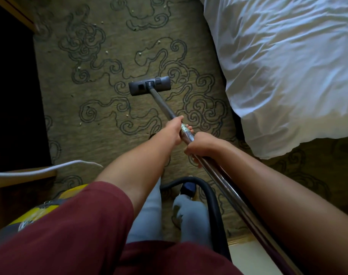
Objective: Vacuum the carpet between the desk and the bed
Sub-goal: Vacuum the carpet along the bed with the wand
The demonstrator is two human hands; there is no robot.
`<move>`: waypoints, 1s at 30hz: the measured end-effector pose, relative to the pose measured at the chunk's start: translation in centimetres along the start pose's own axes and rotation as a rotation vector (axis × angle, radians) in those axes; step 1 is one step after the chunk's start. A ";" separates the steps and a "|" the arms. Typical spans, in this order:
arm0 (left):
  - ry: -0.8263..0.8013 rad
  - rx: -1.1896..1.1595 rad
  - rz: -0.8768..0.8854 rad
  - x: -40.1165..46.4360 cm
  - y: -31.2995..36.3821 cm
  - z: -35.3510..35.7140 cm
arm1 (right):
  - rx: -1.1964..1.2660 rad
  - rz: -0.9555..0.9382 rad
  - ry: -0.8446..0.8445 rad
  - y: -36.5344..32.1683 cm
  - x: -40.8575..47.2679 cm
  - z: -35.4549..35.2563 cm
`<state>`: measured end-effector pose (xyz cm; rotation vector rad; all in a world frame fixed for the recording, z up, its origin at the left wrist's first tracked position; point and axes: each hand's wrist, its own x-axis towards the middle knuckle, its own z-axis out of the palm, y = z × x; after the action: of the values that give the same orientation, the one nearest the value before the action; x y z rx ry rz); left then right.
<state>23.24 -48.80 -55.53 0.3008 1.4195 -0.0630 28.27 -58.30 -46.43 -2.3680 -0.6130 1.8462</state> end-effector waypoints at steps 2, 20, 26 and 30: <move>0.006 0.009 -0.003 1.5 1.1 0.1 | 0.034 0.048 -0.020 -0.8 1.7 -0.2; 0.060 0.047 -0.066 10.0 5.8 -3.6 | -0.193 0.177 0.090 -7.9 6.6 1.0; -0.038 -0.005 -0.138 8.6 -1.5 -3.8 | -0.075 0.187 0.043 -1.9 3.9 3.3; 0.025 0.185 -0.016 7.8 -4.6 -3.3 | -0.124 0.204 0.025 2.8 1.2 5.4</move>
<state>20.29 -51.38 -64.37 0.4437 1.4437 -0.2049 24.13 -61.41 -49.86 -2.6188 -0.5151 1.9042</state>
